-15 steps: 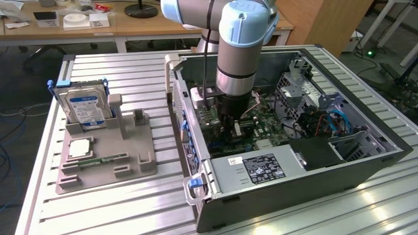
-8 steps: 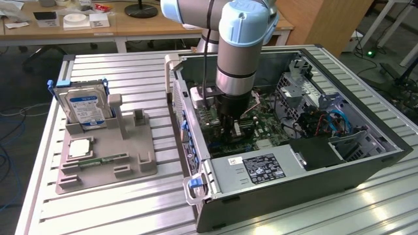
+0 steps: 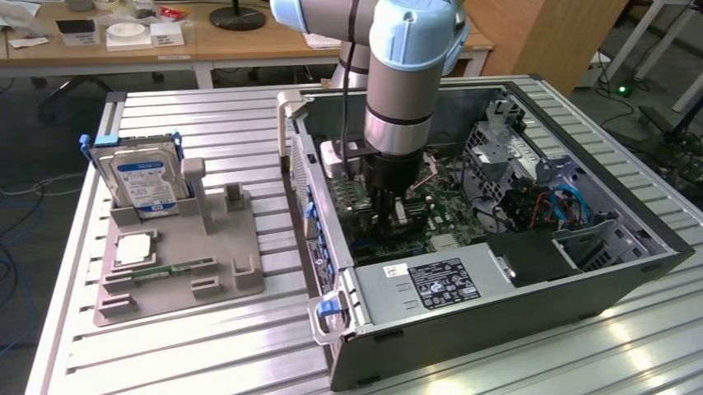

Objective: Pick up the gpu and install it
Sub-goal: 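Insert the gpu into the slot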

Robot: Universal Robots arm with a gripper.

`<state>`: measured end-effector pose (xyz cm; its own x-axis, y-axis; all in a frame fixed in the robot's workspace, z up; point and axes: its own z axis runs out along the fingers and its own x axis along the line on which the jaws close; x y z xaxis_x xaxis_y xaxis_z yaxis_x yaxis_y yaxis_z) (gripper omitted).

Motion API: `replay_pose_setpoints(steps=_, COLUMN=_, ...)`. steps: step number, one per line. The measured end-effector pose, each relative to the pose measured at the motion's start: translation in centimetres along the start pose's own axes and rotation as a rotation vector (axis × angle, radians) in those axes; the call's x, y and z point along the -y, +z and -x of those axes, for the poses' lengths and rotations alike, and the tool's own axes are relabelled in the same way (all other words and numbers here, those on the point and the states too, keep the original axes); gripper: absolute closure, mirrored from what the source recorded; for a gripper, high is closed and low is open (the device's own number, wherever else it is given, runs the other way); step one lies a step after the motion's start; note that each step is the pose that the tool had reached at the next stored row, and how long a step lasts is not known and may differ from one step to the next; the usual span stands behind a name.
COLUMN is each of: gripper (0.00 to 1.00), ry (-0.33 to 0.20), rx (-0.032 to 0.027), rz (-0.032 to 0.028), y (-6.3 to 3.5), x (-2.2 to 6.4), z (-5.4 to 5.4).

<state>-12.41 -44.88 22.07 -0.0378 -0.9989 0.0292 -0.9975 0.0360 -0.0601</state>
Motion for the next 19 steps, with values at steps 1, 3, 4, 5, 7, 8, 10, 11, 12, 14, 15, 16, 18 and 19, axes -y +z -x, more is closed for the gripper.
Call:
replay_pose_setpoints(steps=1, gripper=0.63, ry=0.0, rx=0.0, rz=-0.0005, y=-0.23, x=0.01, z=0.0)
replay_pose_setpoints(steps=3, gripper=0.63, ry=0.0, rx=0.0, rz=-0.0015, y=-0.74, x=0.04, z=0.0)
replay_pose_setpoints(steps=4, gripper=0.63, ry=0.0, rx=0.0, rz=-0.002, y=-0.98, x=0.06, z=0.0)
replay_pose_setpoints(steps=5, gripper=0.63, ry=0.0, rx=0.0001, rz=-0.0025, y=-1.24, x=0.07, z=0.0)
replay_pose_setpoints(steps=7, gripper=0.63, ry=0.0, rx=0.0001, rz=-0.0037, y=-1.83, x=0.11, z=-0.1)
replay_pose_setpoints(steps=8, gripper=0.63, ry=0.0, rx=0.0001, rz=-0.0044, y=-2.15, x=0.13, z=-0.1)
replay_pose_setpoints(steps=10, gripper=0.63, ry=0.0, rx=0.0002, rz=-0.0064, y=-2.77, x=0.17, z=-0.1)
replay_pose_setpoints(steps=11, gripper=0.63, ry=0.0, rx=0.0001, rz=-0.0077, y=-3.07, x=0.18, z=-0.1)
replay_pose_setpoints(steps=12, gripper=0.63, ry=0.0, rx=0.0003, rz=-0.0094, y=-3.36, x=0.2, z=-0.1)
replay_pose_setpoints(steps=14, gripper=0.63, ry=0.0, rx=0.0004, rz=-0.0118, y=-4.02, x=0.24, z=-0.1)
replay_pose_setpoints(steps=15, gripper=0.63, ry=0.0, rx=0.0005, rz=-0.013, y=-4.39, x=0.26, z=-0.1)
replay_pose_setpoints(steps=16, gripper=0.63, ry=0.001, rx=0.0004, rz=-0.0139, y=-4.76, x=0.28, z=-0.1)
replay_pose_setpoints(steps=18, gripper=0.63, ry=0.001, rx=0.0005, rz=-0.0158, y=-5.5, x=0.33, z=-0.2)
replay_pose_setpoints(steps=19, gripper=0.63, ry=0.001, rx=0.0005, rz=-0.0165, y=-5.8, x=0.35, z=-0.2)
